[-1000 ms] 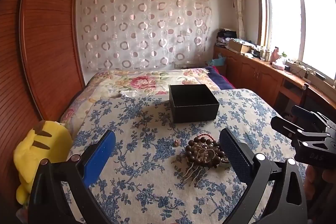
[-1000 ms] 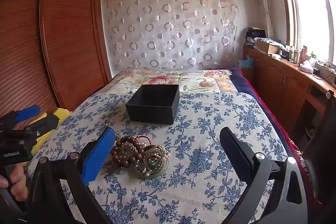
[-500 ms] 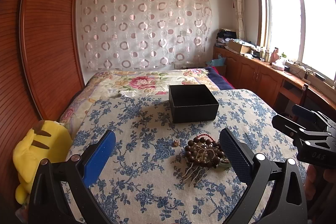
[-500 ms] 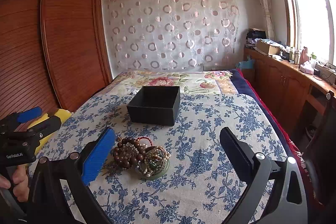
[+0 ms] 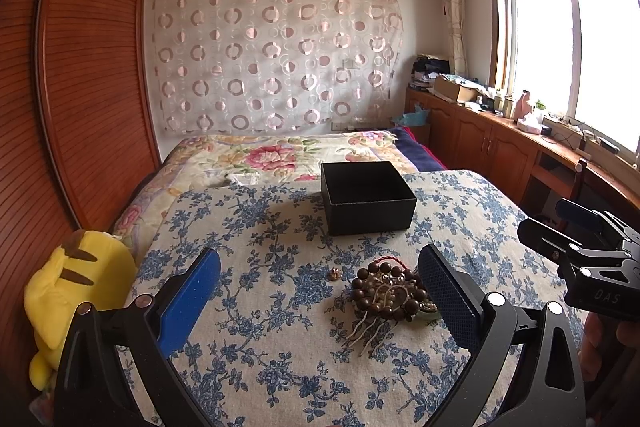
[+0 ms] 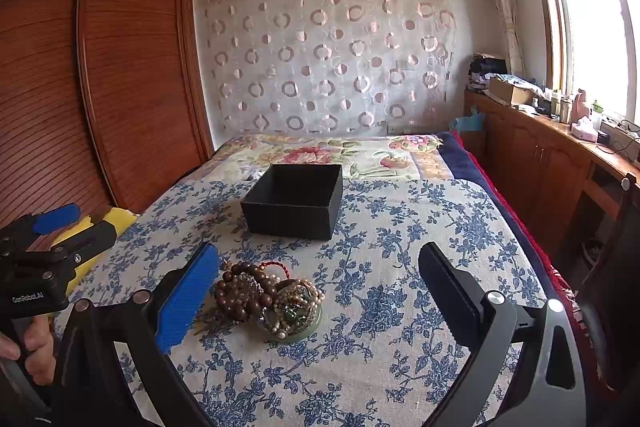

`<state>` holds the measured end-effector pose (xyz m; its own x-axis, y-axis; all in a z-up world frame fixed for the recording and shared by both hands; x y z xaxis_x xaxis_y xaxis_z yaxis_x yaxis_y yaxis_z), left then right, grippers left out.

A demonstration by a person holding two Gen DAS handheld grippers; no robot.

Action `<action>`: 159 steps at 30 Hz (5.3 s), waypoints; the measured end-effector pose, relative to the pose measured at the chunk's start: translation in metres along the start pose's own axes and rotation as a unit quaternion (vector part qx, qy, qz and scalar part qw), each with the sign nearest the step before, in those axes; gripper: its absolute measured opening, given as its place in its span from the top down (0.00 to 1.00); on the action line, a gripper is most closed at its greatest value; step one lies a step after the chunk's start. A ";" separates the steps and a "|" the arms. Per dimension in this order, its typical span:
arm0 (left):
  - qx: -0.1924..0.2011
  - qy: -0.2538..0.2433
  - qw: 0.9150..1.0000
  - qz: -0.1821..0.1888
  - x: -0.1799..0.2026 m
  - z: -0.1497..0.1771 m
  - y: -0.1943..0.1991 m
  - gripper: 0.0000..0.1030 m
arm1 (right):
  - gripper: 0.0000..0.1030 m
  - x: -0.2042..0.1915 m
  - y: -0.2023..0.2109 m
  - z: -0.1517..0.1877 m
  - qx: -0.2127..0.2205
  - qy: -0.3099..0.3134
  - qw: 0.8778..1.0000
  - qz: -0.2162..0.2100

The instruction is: Organize jewelry

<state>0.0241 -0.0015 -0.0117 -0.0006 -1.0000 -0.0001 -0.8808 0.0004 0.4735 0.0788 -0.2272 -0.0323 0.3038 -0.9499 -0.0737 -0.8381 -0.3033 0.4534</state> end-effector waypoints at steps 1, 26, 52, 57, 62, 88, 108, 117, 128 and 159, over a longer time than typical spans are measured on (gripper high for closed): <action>0.000 0.000 1.000 0.000 0.000 0.000 0.000 0.07 | 0.02 0.000 0.000 0.000 0.000 0.000 1.000 0.000; 0.001 0.001 1.000 0.001 -0.001 -0.002 0.003 0.07 | 0.02 -0.002 0.001 -0.006 0.001 0.000 1.000 -0.001; -0.015 0.001 1.000 0.008 0.006 -0.002 0.003 0.07 | 0.02 0.000 -0.003 0.005 -0.009 0.002 1.000 -0.006; -0.037 0.000 0.999 0.024 0.004 0.009 -0.014 0.07 | 0.02 0.004 -0.011 0.016 -0.013 0.010 1.000 -0.017; -0.060 -0.003 0.997 0.039 0.001 0.020 -0.031 0.07 | 0.08 0.009 -0.023 0.029 -0.033 0.012 0.999 -0.035; -0.154 -0.044 0.980 0.119 0.020 0.038 -0.113 0.56 | 0.24 0.007 -0.070 0.079 -0.113 0.038 0.991 -0.056; -0.183 -0.010 0.972 0.149 0.019 0.042 -0.138 0.88 | 0.24 0.008 -0.070 0.080 -0.116 0.032 0.991 -0.058; -0.098 0.002 0.986 0.138 0.005 0.007 -0.086 0.88 | 0.24 0.006 -0.074 0.079 -0.125 0.042 0.990 -0.058; -0.035 0.005 0.991 0.129 -0.008 -0.022 -0.042 0.88 | 0.24 -0.001 -0.077 0.074 -0.133 0.057 0.987 -0.065; -0.040 0.025 0.992 0.113 -0.040 -0.002 -0.034 0.88 | 0.69 -0.077 -0.150 0.053 -0.219 0.154 0.951 -0.154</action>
<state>0.0554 0.0384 -0.0257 -0.1688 -0.9731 0.1570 -0.8199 0.2271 0.5256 0.1568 -0.1124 -0.1420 0.6794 -0.7331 -0.0305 -0.4390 -0.4394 0.7838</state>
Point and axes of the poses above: each gripper's, at about its wrist camera, not at the fingertips, and y roughly against the way its jaws point, x to its right, z to its underside, the point moved 3 cm from there along -y, roughly the way its jaws point
